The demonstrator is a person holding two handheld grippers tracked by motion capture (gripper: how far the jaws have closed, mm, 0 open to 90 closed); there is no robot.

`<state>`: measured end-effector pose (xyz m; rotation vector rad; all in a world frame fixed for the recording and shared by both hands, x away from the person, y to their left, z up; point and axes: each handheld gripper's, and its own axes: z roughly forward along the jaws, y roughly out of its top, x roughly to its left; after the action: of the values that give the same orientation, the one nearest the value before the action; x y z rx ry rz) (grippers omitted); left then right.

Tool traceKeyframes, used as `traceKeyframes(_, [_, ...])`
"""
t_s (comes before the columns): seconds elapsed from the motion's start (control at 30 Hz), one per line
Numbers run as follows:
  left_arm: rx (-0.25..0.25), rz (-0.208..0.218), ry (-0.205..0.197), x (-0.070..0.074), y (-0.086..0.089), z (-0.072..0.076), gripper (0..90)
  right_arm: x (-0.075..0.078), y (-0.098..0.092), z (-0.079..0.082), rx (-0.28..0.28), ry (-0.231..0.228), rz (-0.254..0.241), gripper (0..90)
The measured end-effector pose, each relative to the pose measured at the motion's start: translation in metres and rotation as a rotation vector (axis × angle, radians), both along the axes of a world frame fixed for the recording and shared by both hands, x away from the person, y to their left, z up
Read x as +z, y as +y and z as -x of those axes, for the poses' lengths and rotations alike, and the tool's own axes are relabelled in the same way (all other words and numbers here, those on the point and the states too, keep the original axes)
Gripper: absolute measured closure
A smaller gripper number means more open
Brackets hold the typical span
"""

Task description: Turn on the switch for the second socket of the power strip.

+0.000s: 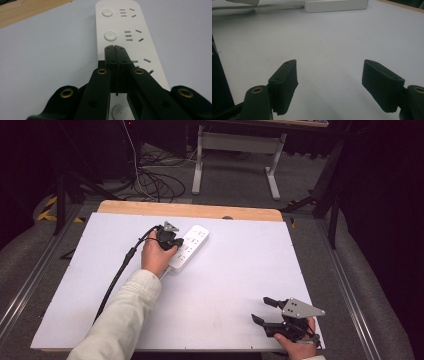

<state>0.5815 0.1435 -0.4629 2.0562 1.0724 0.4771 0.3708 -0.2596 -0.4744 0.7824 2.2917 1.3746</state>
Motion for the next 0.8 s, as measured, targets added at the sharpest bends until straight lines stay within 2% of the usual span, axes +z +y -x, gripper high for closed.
traceKeyframes(0.07, [0.003,0.001,0.005,-0.0003,-0.0015,0.001,90.0,0.0001,-0.0001,0.0,0.0,0.0,0.0,29.2])
traceKeyframes(0.1, [0.006,-0.012,-0.003,-0.0005,-0.0031,0.0016,90.0,0.0001,-0.0001,0.0,0.0,0.0,0.0,29.2])
traceKeyframes(0.43, [0.035,-0.01,0.02,-0.0003,-0.0041,0.0015,90.0,-0.0002,0.0002,0.0,-0.002,0.001,0.003,29.2])
traceKeyframes(0.8, [0.039,0.01,0.032,-0.001,-0.003,0.0004,90.0,-0.0001,-0.0004,0.0003,-0.002,0.0,0.002,29.3])
